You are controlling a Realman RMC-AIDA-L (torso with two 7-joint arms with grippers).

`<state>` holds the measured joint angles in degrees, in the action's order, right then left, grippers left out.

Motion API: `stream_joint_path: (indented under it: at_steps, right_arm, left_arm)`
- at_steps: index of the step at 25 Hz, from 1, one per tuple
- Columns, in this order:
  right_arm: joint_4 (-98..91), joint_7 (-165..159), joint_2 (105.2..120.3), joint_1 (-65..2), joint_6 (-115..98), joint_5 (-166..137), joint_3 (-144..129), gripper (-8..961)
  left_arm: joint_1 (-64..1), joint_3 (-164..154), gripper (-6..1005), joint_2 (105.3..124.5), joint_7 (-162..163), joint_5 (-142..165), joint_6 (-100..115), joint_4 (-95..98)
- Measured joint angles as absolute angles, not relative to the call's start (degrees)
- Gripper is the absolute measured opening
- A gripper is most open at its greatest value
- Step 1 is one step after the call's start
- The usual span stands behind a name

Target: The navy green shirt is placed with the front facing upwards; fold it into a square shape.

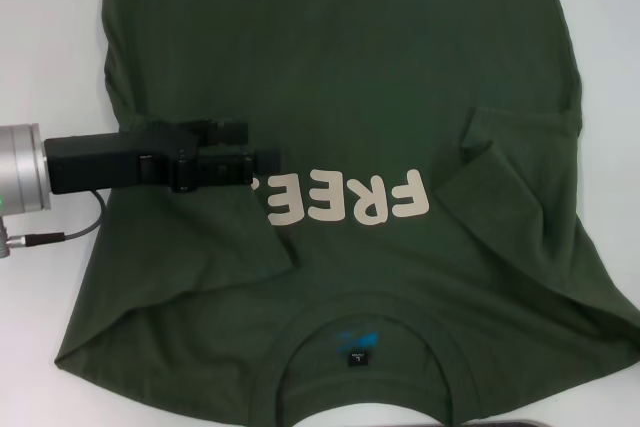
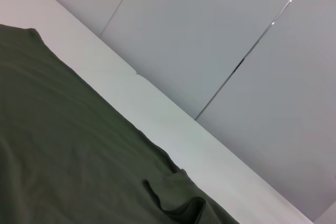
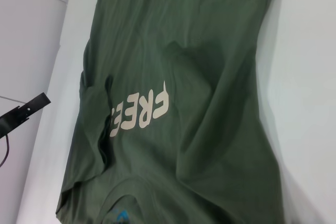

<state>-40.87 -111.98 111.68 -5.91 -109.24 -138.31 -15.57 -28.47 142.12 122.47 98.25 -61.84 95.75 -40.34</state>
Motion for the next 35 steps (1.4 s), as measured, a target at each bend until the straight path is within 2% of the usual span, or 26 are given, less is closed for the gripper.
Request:
stream_joint_path:
  at_steps: [13,35]
  right_arm:
    - [-40.87,-110.60,111.56,-7.46,-110.96,-137.96,-12.67,759]
    - [-39.29,-105.11,111.96,-19.11,-110.55,-137.55,-7.07,759]
  left_arm:
    - [-28.39,142.05,900,121.93,98.78,-61.21,96.63,-40.35]
    - [-18.82,142.95,900,116.27,109.01,-59.26,103.30,-41.03]
